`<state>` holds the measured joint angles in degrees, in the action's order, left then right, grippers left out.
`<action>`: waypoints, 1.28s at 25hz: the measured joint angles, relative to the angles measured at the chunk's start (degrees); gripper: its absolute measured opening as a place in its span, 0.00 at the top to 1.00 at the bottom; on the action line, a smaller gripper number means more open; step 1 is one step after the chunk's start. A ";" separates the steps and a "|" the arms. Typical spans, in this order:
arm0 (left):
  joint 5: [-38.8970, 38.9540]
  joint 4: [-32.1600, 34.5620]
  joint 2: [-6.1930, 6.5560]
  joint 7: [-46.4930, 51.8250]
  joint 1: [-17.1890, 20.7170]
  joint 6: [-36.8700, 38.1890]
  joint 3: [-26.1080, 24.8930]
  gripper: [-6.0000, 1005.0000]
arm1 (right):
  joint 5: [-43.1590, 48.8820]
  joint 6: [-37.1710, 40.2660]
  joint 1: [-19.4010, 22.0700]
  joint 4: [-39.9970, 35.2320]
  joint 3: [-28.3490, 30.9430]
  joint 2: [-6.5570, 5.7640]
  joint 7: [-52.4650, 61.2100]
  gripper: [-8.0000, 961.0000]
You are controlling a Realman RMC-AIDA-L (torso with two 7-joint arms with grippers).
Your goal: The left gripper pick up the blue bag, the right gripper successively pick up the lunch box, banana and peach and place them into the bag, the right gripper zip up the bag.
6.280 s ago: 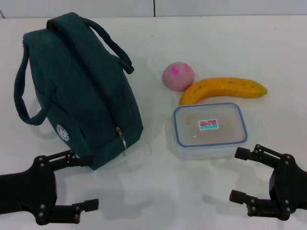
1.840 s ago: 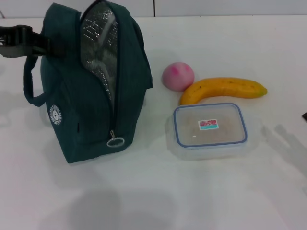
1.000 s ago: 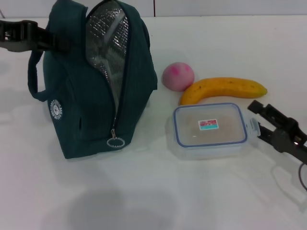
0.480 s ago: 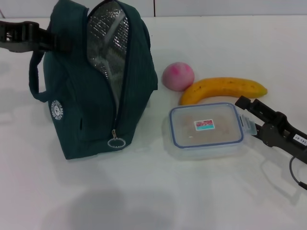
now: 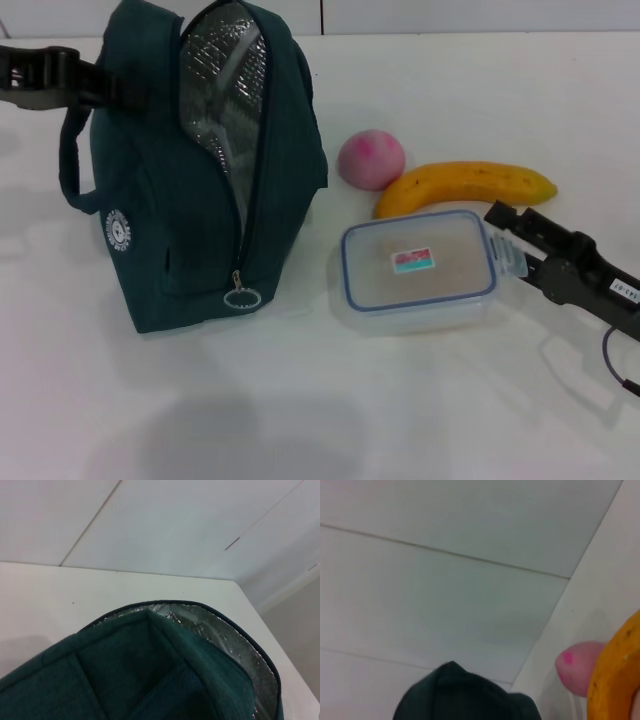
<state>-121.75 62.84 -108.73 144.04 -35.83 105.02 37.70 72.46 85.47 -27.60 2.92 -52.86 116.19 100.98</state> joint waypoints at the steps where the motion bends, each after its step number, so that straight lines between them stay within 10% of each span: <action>1: 0.01 0.00 0.01 -0.08 0.02 0.00 0.00 0.96 | 0.61 -0.06 0.00 -0.24 -0.02 0.00 0.10 0.11; 17: 0.03 0.00 -0.09 -0.25 -0.20 0.00 0.00 0.95 | 2.30 -0.05 -0.09 -1.43 -0.49 0.00 0.01 0.78; 32: 0.03 -0.04 -0.16 -0.40 0.01 -0.05 0.00 0.95 | 1.08 4.50 0.68 -2.04 0.14 0.00 -1.24 0.89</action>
<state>-121.72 62.80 -108.89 143.64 -35.82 104.97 37.70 73.54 89.97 -26.92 0.88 -52.72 116.19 99.74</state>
